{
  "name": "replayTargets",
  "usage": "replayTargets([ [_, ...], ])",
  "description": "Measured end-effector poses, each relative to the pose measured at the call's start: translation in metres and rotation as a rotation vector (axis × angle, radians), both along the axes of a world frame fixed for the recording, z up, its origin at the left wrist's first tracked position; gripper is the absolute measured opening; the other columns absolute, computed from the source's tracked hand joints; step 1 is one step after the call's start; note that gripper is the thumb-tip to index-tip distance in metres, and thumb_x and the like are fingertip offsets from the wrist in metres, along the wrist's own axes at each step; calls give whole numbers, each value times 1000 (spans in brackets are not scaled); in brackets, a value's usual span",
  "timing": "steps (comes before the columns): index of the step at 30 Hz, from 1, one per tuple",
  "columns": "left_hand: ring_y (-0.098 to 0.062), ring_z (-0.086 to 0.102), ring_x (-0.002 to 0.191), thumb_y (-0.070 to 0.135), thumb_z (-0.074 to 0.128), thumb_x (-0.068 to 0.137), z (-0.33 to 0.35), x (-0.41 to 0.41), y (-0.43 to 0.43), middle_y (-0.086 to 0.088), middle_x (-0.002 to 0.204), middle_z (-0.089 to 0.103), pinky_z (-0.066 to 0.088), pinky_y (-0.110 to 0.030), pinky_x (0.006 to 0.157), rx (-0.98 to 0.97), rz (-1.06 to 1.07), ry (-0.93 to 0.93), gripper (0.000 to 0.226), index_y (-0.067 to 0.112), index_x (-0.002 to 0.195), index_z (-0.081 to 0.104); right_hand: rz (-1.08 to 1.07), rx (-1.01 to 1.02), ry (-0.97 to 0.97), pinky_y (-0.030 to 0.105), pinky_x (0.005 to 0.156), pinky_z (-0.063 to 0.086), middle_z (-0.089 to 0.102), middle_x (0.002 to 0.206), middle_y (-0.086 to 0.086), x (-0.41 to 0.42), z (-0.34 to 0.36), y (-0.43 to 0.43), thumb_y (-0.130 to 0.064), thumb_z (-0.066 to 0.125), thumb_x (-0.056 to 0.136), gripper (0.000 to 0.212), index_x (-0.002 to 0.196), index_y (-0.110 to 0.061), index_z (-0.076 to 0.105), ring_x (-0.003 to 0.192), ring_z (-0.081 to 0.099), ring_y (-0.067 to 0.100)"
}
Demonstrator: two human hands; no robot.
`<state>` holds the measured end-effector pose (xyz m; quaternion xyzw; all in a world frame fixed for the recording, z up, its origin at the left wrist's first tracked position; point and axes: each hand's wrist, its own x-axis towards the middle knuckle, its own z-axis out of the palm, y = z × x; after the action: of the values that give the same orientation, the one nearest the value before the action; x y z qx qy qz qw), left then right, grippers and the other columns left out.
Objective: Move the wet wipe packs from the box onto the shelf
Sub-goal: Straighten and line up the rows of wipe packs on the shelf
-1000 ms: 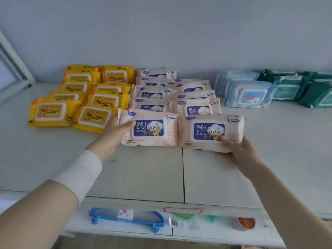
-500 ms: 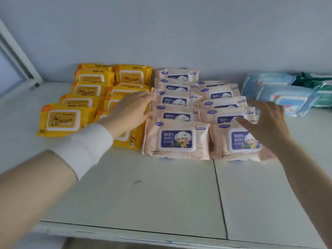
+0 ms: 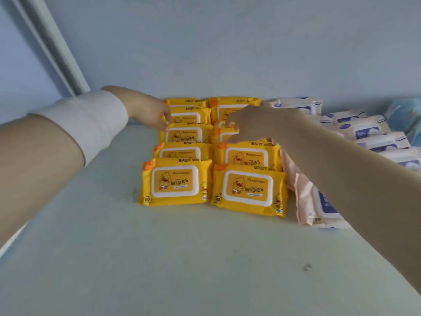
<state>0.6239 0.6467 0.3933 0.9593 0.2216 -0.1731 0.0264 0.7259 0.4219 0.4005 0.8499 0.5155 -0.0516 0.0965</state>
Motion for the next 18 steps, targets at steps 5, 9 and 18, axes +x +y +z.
replayTargets([
  [5, -26, 58, 107, 36, 54, 91, -10, -9, 18, -8, 116, 58, 39, -34, 97, -112, 2, 35, 45, 14, 130, 49, 25, -5, -52, 42, 99, 43, 46, 138, 11, -4, -15, 46, -49, 50, 90, 64, 139, -11, 36, 124, 47, 31],
  [9, -27, 51, 118, 37, 52, 92, -22, -4, 38, -10, 132, 54, 36, -29, 95, -69, 10, -120, 46, 14, 131, 49, 34, 13, 45, 41, 92, 46, 52, 129, 13, 6, -30, 79, -45, 56, 87, 56, 129, -9, 45, 114, 53, 32],
  [18, -29, 49, 120, 35, 56, 90, -60, 36, 77, -13, 134, 49, 42, -39, 97, -215, 108, -384, 51, 5, 129, 43, -54, 153, 53, 37, 86, 48, 47, 128, 11, 13, -77, 124, -49, 62, 81, 72, 139, -14, 35, 115, 52, 29],
])
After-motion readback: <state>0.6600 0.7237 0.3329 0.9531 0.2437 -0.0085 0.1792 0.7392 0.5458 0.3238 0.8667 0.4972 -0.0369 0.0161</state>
